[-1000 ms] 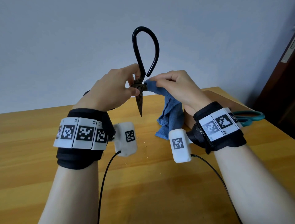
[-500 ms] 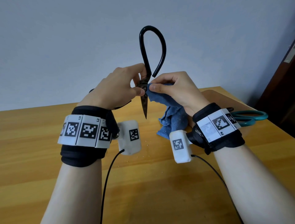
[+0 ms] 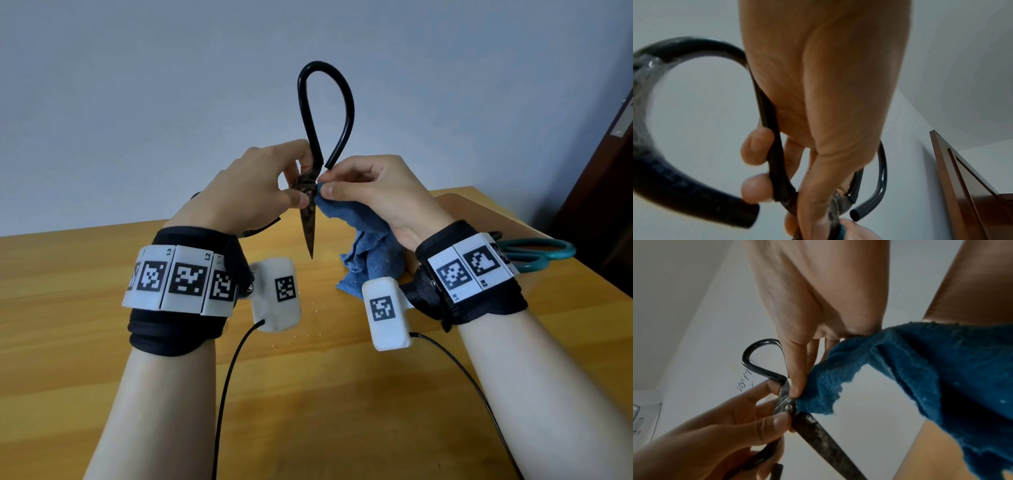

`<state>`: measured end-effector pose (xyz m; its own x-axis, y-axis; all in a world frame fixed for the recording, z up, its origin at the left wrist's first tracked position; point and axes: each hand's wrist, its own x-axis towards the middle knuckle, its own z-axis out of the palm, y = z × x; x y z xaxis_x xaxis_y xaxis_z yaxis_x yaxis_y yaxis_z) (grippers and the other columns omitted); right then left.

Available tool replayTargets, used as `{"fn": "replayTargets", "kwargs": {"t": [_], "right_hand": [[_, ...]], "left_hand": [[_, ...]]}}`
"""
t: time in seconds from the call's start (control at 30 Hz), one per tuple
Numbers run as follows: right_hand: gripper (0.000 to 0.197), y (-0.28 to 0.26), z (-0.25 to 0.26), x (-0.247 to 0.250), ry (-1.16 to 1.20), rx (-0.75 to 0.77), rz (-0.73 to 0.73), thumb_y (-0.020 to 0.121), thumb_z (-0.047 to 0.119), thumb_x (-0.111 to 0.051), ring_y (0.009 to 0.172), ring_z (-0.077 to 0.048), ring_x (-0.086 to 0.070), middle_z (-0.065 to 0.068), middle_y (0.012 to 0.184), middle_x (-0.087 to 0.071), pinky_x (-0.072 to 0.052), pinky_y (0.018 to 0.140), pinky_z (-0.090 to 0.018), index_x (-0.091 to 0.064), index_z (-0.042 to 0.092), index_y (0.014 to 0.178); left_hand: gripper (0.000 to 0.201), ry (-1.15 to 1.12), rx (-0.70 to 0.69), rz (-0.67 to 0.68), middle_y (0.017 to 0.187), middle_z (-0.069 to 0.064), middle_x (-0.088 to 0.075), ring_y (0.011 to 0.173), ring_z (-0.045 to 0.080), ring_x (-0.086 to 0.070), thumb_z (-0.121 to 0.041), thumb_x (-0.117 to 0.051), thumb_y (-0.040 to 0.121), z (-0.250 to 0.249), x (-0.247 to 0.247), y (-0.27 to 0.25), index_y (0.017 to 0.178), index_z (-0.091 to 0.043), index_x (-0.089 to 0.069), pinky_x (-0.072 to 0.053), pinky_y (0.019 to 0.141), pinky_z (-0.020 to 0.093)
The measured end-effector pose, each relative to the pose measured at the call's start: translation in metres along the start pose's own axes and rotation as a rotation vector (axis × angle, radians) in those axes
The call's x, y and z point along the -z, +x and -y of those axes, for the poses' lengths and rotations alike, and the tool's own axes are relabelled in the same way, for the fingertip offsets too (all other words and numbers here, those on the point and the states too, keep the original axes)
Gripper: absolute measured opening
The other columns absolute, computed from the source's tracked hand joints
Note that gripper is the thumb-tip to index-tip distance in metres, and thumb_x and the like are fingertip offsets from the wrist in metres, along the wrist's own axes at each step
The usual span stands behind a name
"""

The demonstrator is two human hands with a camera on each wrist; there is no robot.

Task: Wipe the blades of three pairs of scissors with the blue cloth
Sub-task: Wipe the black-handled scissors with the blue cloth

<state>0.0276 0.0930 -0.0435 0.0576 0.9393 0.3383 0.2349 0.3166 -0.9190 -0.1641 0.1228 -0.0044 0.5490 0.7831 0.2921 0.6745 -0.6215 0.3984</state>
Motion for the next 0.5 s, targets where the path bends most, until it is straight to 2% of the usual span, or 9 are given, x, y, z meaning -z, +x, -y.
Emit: {"fn": "replayTargets", "kwargs": {"t": [0.1, 0.2, 0.37, 0.5], "right_hand": [[0.013, 0.0002, 0.0000, -0.0020, -0.029, 0.006, -0.005, 0.076, 0.015, -0.084, 0.081, -0.012, -0.067, -0.014, 0.096, -0.074, -0.054, 0.078, -0.022, -0.078, 0.017, 0.088], [0.009, 0.0000, -0.0015, -0.0026, -0.029, 0.010, -0.005, 0.082, 0.011, -0.079, 0.079, -0.009, -0.068, -0.011, 0.092, -0.076, -0.053, 0.074, -0.017, -0.078, 0.015, 0.089], [0.013, 0.0015, -0.0036, -0.0024, -0.085, 0.004, 0.017, 0.091, 0.008, -0.069, 0.083, -0.005, -0.067, -0.001, 0.090, -0.076, -0.052, 0.079, -0.017, -0.078, 0.017, 0.094], [0.009, 0.0005, -0.0011, -0.0010, -0.092, 0.002, 0.048, 0.083, 0.012, -0.078, 0.081, -0.007, -0.070, -0.003, 0.089, -0.076, -0.056, 0.079, -0.023, -0.078, 0.016, 0.091]], "left_hand": [[0.027, -0.001, -0.003, 0.006, 0.100, -0.010, -0.062, 0.067, 0.007, -0.056, -0.020, -0.070, 0.091, -0.0003, -0.0002, 0.0005, 0.093, -0.035, -0.048, -0.045, 0.070, 0.037], [0.026, -0.002, 0.002, 0.018, 0.099, -0.012, -0.063, 0.066, 0.007, -0.056, -0.021, -0.070, 0.091, 0.0000, -0.0011, 0.0005, 0.092, -0.035, -0.048, -0.046, 0.072, 0.038], [0.026, -0.001, 0.013, 0.031, 0.099, -0.011, -0.063, 0.064, 0.008, -0.057, -0.021, -0.070, 0.092, 0.0012, -0.0006, 0.0003, 0.092, -0.034, -0.048, -0.045, 0.070, 0.036], [0.027, -0.017, 0.018, 0.034, 0.097, -0.013, -0.062, 0.061, 0.010, -0.058, -0.020, -0.071, 0.091, 0.0004, 0.0013, -0.0015, 0.091, -0.034, -0.048, -0.047, 0.068, 0.034]]}}
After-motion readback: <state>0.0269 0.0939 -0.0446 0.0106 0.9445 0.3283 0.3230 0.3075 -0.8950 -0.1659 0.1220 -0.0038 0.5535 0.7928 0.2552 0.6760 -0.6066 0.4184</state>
